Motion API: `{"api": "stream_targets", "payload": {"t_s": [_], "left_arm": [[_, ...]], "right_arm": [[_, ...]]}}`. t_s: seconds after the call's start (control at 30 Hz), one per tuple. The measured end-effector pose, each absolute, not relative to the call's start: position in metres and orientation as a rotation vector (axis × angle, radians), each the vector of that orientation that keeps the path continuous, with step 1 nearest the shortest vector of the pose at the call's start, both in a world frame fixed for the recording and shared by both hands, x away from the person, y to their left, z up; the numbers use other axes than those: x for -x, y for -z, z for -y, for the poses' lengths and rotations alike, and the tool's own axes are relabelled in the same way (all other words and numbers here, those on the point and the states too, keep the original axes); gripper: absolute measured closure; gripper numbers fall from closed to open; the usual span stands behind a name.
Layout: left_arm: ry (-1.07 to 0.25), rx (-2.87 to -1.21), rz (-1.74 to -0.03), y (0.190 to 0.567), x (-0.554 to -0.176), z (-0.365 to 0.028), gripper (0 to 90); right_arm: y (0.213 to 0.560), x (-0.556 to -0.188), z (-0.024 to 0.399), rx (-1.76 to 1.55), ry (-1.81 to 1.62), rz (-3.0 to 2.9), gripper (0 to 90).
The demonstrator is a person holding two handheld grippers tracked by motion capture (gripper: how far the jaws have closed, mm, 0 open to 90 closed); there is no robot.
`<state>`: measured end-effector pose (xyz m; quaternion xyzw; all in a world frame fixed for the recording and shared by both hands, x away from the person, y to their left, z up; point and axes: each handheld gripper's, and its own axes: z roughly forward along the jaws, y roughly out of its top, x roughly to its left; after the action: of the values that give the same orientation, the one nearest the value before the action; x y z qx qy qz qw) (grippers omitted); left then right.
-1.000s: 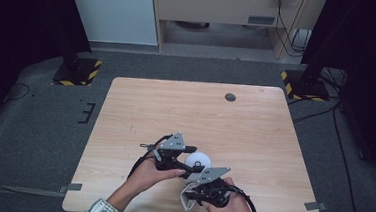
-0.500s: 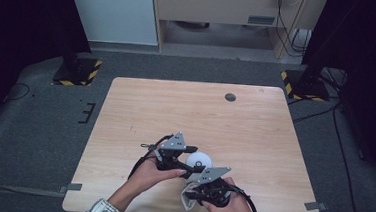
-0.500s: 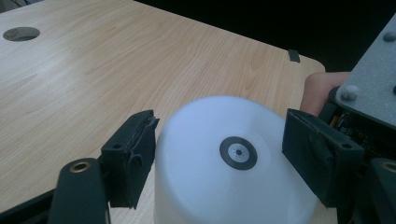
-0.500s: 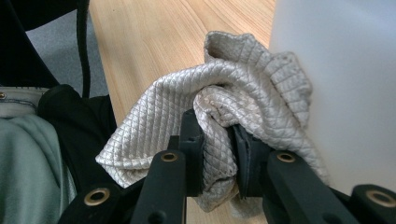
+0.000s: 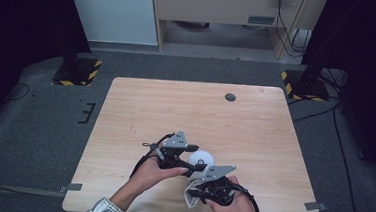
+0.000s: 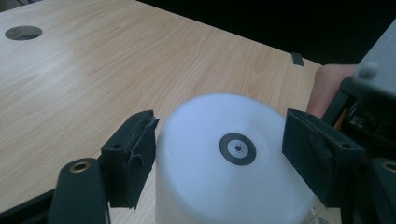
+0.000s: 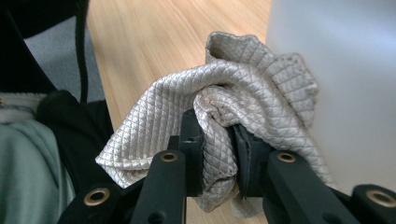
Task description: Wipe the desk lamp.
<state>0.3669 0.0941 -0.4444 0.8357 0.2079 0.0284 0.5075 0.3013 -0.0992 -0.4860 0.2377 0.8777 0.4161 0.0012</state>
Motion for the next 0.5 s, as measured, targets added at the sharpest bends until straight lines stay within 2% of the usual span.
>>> {"api": "stream_targets", "payload": {"t_s": [0.2,0.5], "left_arm": [[-0.065,-2.013,-0.508,0.445,-0.367,-0.094,25.7],[-0.076,-2.012,-0.513,0.445,-0.366,-0.092,23.1]], "right_arm": [[0.478,-0.299,0.102,-0.738,-1.340,-2.724,75.1],[0.493,-0.301,0.099,-0.752,-1.286,-2.755,75.0]]}}
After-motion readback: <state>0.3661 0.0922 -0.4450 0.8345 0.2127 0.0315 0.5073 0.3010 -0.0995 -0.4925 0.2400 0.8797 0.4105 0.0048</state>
